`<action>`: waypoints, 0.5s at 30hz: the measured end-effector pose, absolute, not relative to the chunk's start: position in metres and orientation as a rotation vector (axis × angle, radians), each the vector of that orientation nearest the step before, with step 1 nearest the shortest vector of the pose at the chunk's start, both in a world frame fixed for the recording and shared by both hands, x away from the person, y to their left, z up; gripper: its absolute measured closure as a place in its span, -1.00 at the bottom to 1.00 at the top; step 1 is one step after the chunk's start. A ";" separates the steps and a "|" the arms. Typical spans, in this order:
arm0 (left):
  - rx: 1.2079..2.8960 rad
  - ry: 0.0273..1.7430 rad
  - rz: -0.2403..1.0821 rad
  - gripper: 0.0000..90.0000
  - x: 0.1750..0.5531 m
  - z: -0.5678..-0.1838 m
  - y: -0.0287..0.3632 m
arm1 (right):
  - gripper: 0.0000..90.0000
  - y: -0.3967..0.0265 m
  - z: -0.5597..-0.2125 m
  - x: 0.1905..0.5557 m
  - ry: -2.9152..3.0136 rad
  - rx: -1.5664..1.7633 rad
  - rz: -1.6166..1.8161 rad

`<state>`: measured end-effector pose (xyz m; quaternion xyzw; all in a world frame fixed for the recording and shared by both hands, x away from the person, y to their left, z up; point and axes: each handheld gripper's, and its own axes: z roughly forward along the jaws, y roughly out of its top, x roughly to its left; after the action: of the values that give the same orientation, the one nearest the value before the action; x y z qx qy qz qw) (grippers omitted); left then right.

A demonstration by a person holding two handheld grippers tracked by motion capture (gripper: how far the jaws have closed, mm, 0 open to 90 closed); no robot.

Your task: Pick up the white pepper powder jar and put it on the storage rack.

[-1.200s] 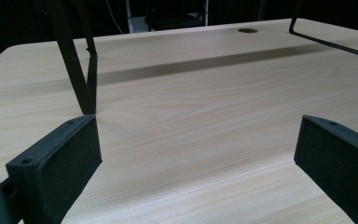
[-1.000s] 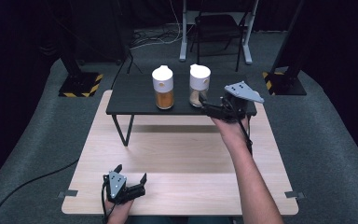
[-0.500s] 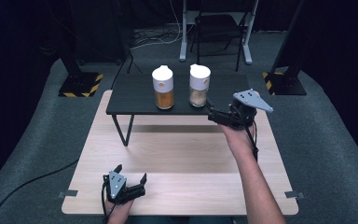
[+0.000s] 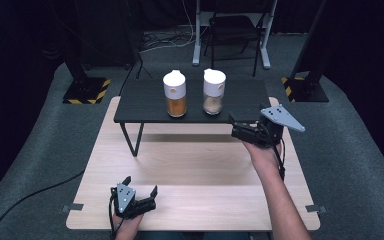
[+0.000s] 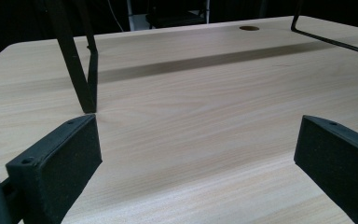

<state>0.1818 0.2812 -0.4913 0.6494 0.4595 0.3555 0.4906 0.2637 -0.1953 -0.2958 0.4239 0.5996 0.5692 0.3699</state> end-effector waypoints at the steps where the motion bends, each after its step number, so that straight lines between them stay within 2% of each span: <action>1: 1.578 1.115 0.865 -1.00 0.182 -0.491 0.281 | -0.99 -0.196 -0.297 0.262 1.536 1.087 1.463; 15: 1.577 1.118 0.861 -1.00 0.182 -0.491 0.281 | -0.99 -0.215 -0.314 0.240 1.525 1.093 1.459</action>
<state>0.1822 0.2813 -0.4910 0.6493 0.4605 0.3545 0.4905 0.2402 -0.2151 -0.3143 0.4266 0.5953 0.5695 0.3732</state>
